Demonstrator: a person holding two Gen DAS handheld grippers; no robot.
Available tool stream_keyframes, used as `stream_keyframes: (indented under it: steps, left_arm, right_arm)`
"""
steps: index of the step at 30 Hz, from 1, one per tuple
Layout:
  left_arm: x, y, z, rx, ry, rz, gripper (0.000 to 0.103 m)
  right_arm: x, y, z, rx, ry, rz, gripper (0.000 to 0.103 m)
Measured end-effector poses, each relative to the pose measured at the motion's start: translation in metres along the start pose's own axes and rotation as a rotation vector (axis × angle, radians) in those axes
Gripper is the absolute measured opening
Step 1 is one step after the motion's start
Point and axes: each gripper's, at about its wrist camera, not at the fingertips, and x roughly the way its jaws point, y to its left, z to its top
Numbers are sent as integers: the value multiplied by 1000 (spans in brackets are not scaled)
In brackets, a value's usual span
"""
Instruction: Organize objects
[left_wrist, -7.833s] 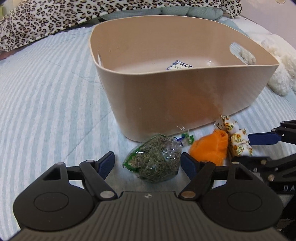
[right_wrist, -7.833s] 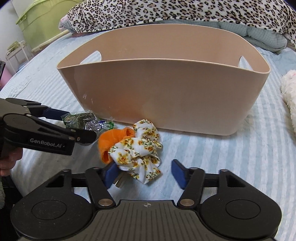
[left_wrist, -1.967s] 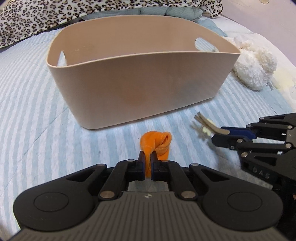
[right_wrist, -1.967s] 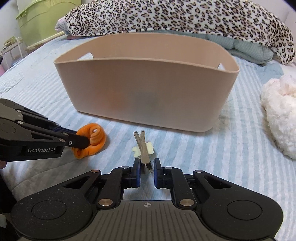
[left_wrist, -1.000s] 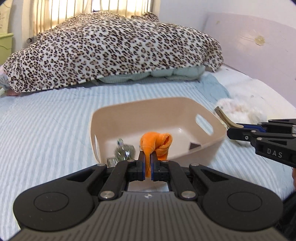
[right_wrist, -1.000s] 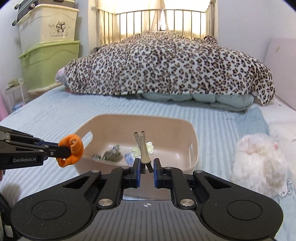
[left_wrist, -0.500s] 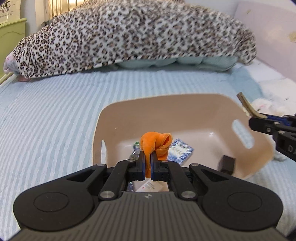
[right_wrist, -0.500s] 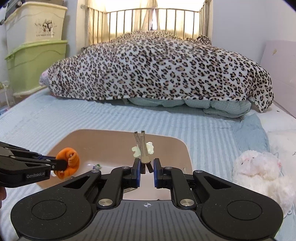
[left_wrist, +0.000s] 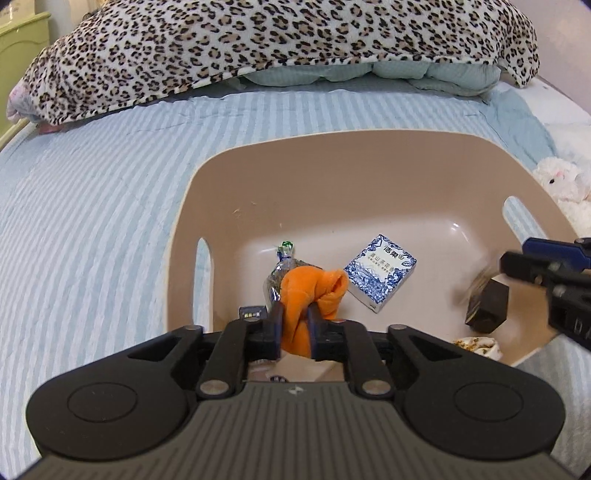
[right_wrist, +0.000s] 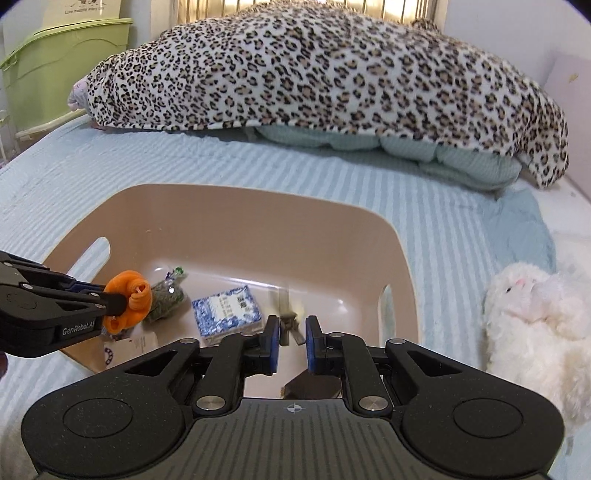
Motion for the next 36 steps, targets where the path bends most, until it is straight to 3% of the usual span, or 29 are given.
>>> stream_keyframes:
  steps: [3,8,14,29,32,36]
  left_arm:
    - [-15,-3,1,-11,-22,11,63]
    - [-47,-10,-1,0,-54,9,73]
    - [-77,-15,-11,-16,-49,-2,75]
    - [-148,-17,-56,-44,-75,-48,76]
    - [-161,-17,-70,-22,-90,-17,76]
    - [-175,-11,-85,-38,-80,-43,76]
  right_arm:
    - [-9,-2,0,8,-3,13,50]
    - [-36,-7,0,20,-31,15,59]
    - [-75,-13,-7,44,-65,8,74]
    - [-145,3,-51,28,-58,18,81]
    - [-158,2,-60,31,-65,19,91]
    - [-174,3,-73,33,-72,17,91]
